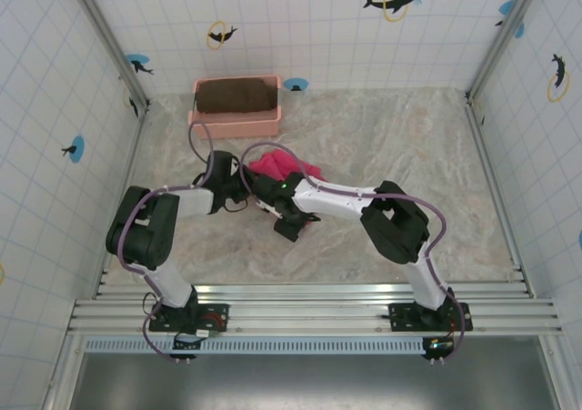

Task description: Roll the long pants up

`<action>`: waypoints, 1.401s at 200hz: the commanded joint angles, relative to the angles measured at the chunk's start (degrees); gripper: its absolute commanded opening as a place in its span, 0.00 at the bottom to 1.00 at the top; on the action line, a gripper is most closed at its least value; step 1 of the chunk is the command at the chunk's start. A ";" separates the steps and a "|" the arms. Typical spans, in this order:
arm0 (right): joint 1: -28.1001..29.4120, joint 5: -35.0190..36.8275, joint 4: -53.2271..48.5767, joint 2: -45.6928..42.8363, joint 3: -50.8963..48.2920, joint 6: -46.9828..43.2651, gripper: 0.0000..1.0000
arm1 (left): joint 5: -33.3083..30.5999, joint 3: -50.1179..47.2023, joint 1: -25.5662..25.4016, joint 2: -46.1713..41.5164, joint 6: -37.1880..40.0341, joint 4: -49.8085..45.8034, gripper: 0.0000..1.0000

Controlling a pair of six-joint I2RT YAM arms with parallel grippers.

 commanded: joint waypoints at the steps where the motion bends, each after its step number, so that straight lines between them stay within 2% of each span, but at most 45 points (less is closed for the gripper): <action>1: -0.04 -0.02 -0.63 -5.61 -2.75 -0.07 0.99 | -2.82 4.26 -1.11 1.34 4.20 -23.96 0.00; 31: 0.76 5.37 -0.17 -12.40 -4.38 1.17 0.99 | -6.25 13.92 -1.90 3.33 6.31 -44.29 0.00; 53: 2.62 12.27 0.01 -14.66 -4.87 1.99 0.99 | -6.61 19.76 -2.04 6.22 5.70 -54.63 0.00; 76: 4.78 17.13 0.56 -13.59 -4.35 2.61 0.99 | -7.53 25.99 -2.35 9.98 5.43 -63.66 0.00; 111: 8.75 20.27 1.61 -8.02 -0.71 3.92 0.99 | -9.16 36.40 -2.81 16.28 5.61 -76.70 0.00; 149: 11.89 24.53 1.91 -0.15 4.76 4.20 0.99 | -8.22 39.50 -2.87 18.60 5.17 -79.65 0.00; 188: 12.70 32.54 0.33 5.86 7.29 4.31 0.99 | -7.95 39.78 -3.03 19.99 5.59 -80.44 0.00; 205: 13.24 39.23 -0.80 7.70 6.95 4.62 0.99 | -7.73 39.79 -3.21 20.59 5.82 -80.62 0.00; 221: 14.46 49.81 -2.76 9.37 6.69 6.19 1.00 | -7.42 40.12 -3.37 21.18 6.16 -80.62 0.00; 240: 15.68 58.66 -4.35 9.83 5.51 8.71 1.00 | -7.31 40.78 -3.71 21.80 6.34 -80.70 0.00; 280: 18.07 68.27 -10.80 10.53 6.38 15.83 0.99 | -6.91 41.36 -4.14 22.96 6.48 -80.72 0.00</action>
